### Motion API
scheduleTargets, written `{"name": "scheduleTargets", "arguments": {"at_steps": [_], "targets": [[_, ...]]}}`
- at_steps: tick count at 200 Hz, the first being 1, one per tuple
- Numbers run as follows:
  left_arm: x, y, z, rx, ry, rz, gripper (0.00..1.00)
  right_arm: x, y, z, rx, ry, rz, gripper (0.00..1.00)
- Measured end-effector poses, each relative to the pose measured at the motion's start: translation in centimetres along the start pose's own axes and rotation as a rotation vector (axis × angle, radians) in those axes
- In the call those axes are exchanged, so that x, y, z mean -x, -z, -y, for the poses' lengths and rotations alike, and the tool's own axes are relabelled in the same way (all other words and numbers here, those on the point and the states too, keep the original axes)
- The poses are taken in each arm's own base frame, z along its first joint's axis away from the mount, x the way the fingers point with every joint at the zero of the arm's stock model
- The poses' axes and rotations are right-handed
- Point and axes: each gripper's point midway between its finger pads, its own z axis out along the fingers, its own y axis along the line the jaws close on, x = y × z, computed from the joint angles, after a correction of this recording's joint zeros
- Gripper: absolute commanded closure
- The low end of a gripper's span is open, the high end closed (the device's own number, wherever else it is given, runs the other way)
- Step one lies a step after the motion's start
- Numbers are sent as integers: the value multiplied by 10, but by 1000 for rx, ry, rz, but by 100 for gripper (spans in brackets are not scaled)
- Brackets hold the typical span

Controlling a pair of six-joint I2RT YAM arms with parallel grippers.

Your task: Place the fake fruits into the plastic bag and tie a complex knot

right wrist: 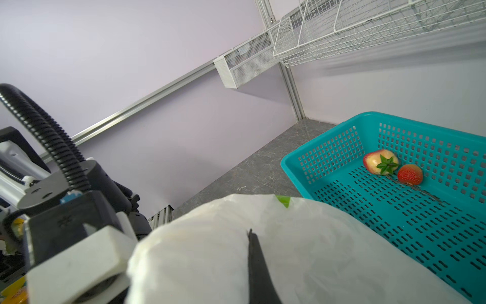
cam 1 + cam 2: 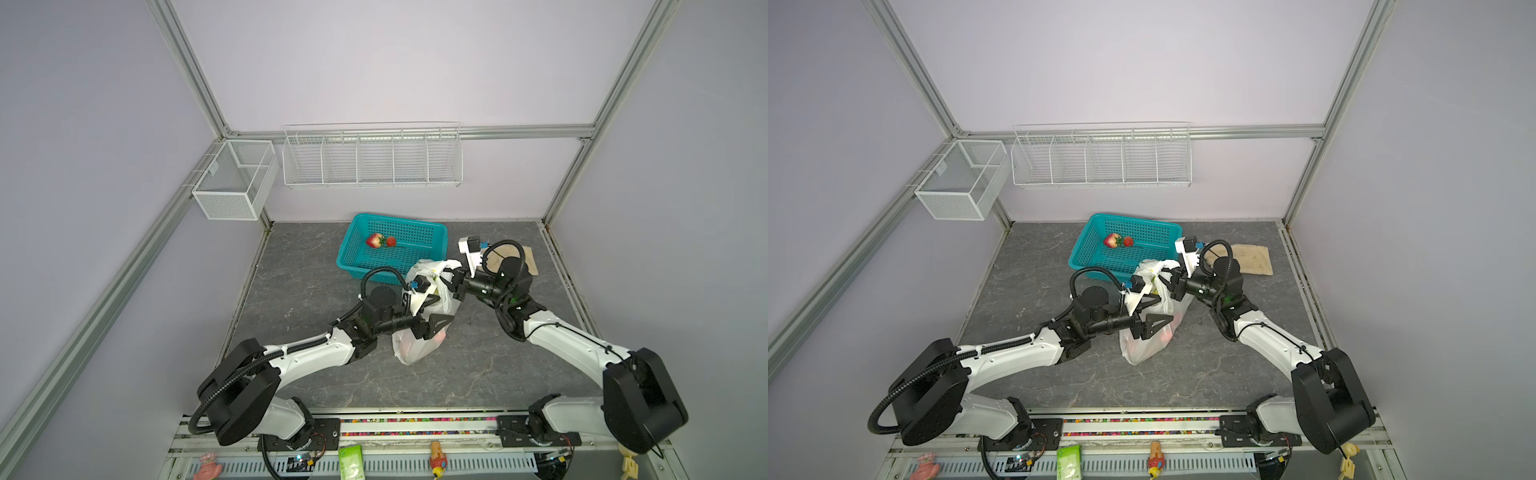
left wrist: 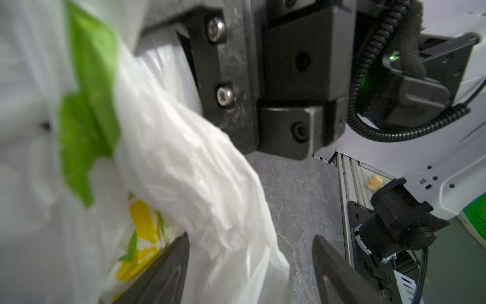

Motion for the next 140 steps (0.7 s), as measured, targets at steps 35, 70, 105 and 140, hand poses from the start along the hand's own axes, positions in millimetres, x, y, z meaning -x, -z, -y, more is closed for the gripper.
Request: {"name": "scheduleTargets", "arguments": {"at_steps": [35, 70, 105, 140], "targets": [[11, 17, -3, 29, -18, 38, 20, 0, -2, -1, 29, -21, 14, 94], [24, 35, -9, 88, -24, 70, 18, 2, -2, -3, 39, -24, 20, 94], [33, 57, -21, 151, -18, 94, 17, -1, -3, -2, 46, -27, 16, 94], [48, 81, -39, 215, 13, 140, 19, -2, -4, -1, 50, -29, 10, 94]]}}
